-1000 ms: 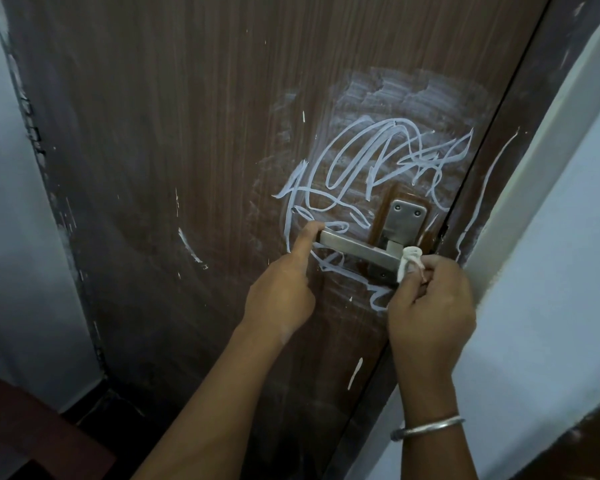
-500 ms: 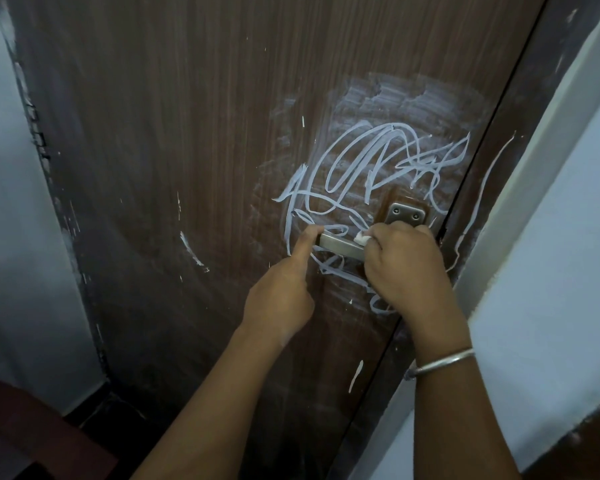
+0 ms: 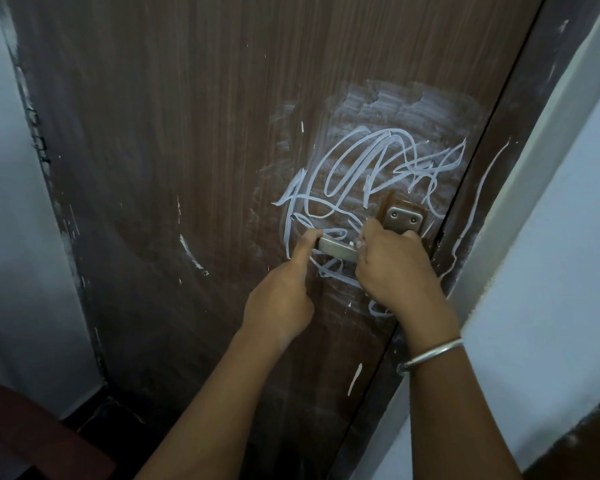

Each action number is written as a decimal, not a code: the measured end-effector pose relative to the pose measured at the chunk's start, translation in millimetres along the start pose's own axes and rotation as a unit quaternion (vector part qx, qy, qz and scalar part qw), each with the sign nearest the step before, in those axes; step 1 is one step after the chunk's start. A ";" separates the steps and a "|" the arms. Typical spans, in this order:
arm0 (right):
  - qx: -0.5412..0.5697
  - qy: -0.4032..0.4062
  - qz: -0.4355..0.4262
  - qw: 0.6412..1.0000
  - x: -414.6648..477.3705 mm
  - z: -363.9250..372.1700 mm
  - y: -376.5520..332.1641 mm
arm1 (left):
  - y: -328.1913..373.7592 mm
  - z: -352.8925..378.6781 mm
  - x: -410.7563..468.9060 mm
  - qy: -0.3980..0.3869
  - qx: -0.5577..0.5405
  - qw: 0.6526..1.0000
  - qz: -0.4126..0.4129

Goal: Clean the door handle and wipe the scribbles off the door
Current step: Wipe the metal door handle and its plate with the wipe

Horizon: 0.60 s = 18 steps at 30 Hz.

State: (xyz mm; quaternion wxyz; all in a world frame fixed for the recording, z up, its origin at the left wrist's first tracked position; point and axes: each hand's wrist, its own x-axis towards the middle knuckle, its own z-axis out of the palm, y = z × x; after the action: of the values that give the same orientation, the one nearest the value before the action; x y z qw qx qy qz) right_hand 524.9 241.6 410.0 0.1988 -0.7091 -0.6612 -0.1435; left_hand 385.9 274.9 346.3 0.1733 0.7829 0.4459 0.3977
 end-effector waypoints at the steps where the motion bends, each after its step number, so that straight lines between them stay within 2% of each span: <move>1: -0.020 -0.010 -0.007 1.000 1.9 -0.7 -0.5 | 0.0 -0.2 -0.1 0.000 0.000 1.000 0.000; 6: -0.079 -0.012 -0.013 0.997 6.0 2.2 -5.2 | 0.6 -0.5 -0.8 0.000 -0.015 1.000 0.006; 9: -0.121 0.023 -0.003 0.992 1.0 6.9 -8.0 | 0.0 1.6 -0.5 0.001 -0.030 1.000 0.004; 13: -0.124 0.089 0.033 0.988 -4.7 8.9 -16.0 | -0.9 2.4 -0.5 0.003 -0.040 0.999 0.004; 18: -0.128 0.077 0.051 0.987 -3.6 8.1 -24.2 | -1.7 0.0 -0.1 -0.007 -0.047 0.999 0.002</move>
State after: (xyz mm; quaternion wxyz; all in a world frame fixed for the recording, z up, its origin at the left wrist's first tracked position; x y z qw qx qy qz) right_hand 500.0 243.3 403.4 0.1633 -0.7483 -0.5832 -0.2708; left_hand 384.8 275.8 345.3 0.2120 0.7775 0.4244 0.4129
